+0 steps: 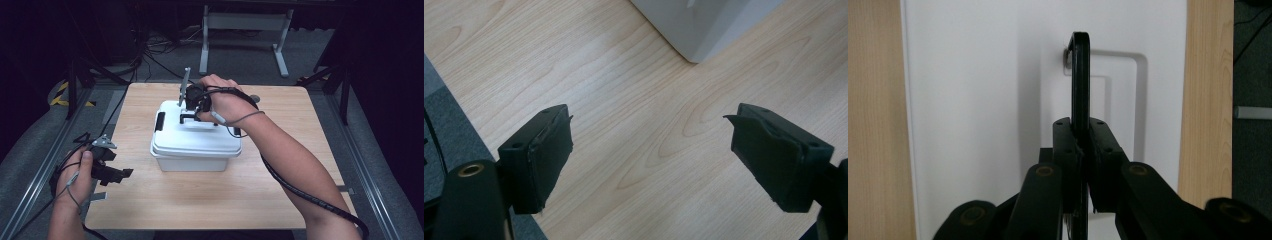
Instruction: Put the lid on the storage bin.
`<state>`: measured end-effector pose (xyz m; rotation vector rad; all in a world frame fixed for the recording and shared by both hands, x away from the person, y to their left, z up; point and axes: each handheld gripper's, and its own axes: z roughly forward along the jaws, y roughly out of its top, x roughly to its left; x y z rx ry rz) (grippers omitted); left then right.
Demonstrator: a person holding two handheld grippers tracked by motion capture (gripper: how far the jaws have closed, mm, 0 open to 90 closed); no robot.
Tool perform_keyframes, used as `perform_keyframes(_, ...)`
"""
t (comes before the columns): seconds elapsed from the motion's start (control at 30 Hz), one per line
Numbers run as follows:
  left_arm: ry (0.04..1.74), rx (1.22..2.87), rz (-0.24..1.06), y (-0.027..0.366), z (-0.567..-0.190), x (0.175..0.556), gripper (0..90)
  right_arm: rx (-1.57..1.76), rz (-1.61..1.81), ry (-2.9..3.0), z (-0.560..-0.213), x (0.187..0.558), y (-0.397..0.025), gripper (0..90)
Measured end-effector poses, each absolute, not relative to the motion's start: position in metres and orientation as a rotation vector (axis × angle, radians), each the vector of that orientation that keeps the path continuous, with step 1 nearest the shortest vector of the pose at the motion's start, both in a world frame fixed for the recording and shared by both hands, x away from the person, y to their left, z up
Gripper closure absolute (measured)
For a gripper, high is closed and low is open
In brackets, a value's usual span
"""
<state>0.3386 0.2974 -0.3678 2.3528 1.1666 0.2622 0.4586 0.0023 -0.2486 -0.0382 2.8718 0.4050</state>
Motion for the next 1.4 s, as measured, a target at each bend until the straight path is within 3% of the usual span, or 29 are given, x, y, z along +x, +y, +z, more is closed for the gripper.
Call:
perform_keyframes(0.5,1.152,2.361,0.273,0.299,-0.367,0.341,16.8,-0.061,0.398,2.889,-0.268,0.473,0.019,84.0)
perform_keyframes(1.2,1.163,2.349,0.253,0.298,-0.367,0.341,16.8,-0.078,0.378,2.885,-0.279,0.466,0.026,84.4)
perform_keyframes(1.3,1.163,2.35,0.255,0.298,-0.367,0.342,16.8,-0.064,0.386,2.906,-0.278,0.466,0.024,82.8)
perform_keyframes(1.4,1.161,2.35,0.261,0.299,-0.366,0.341,16.8,0.005,0.462,2.93,-0.276,0.467,0.019,73.6)
